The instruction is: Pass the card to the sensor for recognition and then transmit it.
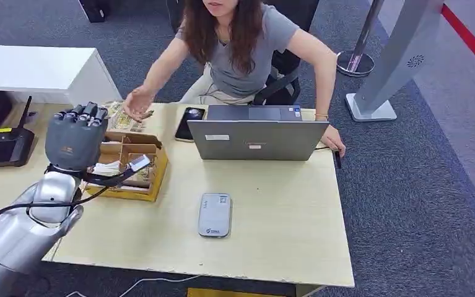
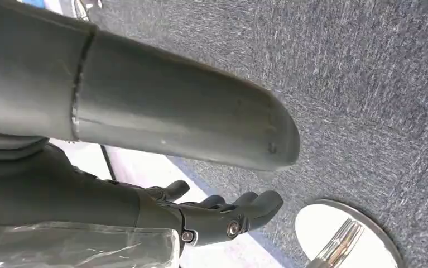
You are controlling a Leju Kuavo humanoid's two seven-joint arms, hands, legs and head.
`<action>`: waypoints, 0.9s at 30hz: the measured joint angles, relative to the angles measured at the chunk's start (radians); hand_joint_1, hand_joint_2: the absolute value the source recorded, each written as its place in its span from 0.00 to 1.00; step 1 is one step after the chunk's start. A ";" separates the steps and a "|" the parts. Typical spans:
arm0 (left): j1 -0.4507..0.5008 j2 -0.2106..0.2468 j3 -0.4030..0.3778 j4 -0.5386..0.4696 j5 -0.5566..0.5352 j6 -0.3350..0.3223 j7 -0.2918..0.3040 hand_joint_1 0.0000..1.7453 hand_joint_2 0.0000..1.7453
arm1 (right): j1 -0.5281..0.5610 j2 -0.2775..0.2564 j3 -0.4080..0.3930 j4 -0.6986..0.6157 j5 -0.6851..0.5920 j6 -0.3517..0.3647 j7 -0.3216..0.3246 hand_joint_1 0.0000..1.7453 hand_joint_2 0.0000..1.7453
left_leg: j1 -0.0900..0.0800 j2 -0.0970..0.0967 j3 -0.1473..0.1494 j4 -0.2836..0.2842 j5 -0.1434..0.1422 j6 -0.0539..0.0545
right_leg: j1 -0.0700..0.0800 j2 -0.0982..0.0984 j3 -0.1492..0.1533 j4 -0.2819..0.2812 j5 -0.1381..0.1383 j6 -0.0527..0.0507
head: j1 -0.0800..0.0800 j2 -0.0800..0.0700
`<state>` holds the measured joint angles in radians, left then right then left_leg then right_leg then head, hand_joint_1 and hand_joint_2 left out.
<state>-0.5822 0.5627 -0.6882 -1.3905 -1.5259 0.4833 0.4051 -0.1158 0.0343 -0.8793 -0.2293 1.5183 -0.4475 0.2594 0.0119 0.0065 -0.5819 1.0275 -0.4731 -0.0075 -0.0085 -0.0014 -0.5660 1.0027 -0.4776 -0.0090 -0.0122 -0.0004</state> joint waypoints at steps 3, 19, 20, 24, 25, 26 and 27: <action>-0.020 0.022 -0.003 0.009 0.000 -0.004 0.000 1.00 1.00 | 0.000 0.000 0.000 0.001 0.000 0.004 0.001 0.00 0.00 | 0.000 0.000 0.000 0.000 0.000 0.000 | 0.000 0.000 0.000 0.000 0.000 0.000 | 0.000 0.000; -0.056 0.048 -0.004 0.129 0.000 -0.005 -0.013 0.00 1.00 | -0.001 0.002 0.002 0.002 -0.002 0.008 0.001 0.00 0.00 | 0.000 0.000 0.000 0.000 0.000 0.000 | 0.000 0.000 0.000 0.000 0.000 0.000 | 0.000 0.000; -0.056 0.048 -0.004 0.133 0.000 -0.003 -0.007 0.00 1.00 | -0.001 0.002 0.002 0.002 -0.002 0.008 0.001 0.00 0.00 | 0.000 0.000 0.000 0.000 0.000 0.000 | 0.000 0.000 0.000 0.000 0.000 0.000 | 0.000 0.000; -0.062 0.048 -0.009 0.143 0.000 0.003 0.028 0.00 1.00 | -0.002 0.002 0.002 0.002 -0.002 0.008 0.001 0.00 0.00 | 0.000 0.000 0.000 0.000 0.000 0.000 | 0.000 0.000 0.000 0.000 0.000 0.000 | 0.000 0.000; -0.064 0.048 -0.011 0.145 0.000 0.003 0.035 0.00 1.00 | -0.002 0.002 0.002 0.002 -0.002 0.009 0.001 0.00 0.00 | 0.000 0.000 0.000 0.000 0.000 0.000 | 0.000 0.000 0.000 0.000 0.000 0.000 | 0.000 0.000; -0.067 0.049 -0.015 0.148 0.000 0.003 0.042 0.00 1.00 | -0.001 0.002 0.002 0.002 -0.002 0.009 0.001 0.00 0.00 | 0.000 0.000 0.000 0.000 0.000 0.000 | 0.000 0.000 0.000 0.000 0.000 0.000 | 0.000 0.000; -0.068 0.050 -0.018 0.150 0.000 0.003 0.047 0.00 1.00 | -0.002 0.002 0.002 0.002 -0.002 0.009 0.001 0.00 0.00 | 0.000 0.000 0.000 0.000 0.000 0.000 | 0.000 0.000 0.000 0.000 0.000 0.000 | 0.000 0.000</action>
<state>-0.6502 0.6130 -0.7065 -1.2409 -1.5259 0.4860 0.4521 -0.1174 0.0366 -0.8770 -0.2270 1.5167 -0.4383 0.2605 0.0118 0.0066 -0.5820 1.0275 -0.4731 -0.0075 -0.0086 -0.0013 -0.5661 1.0027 -0.4775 -0.0090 -0.0122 -0.0004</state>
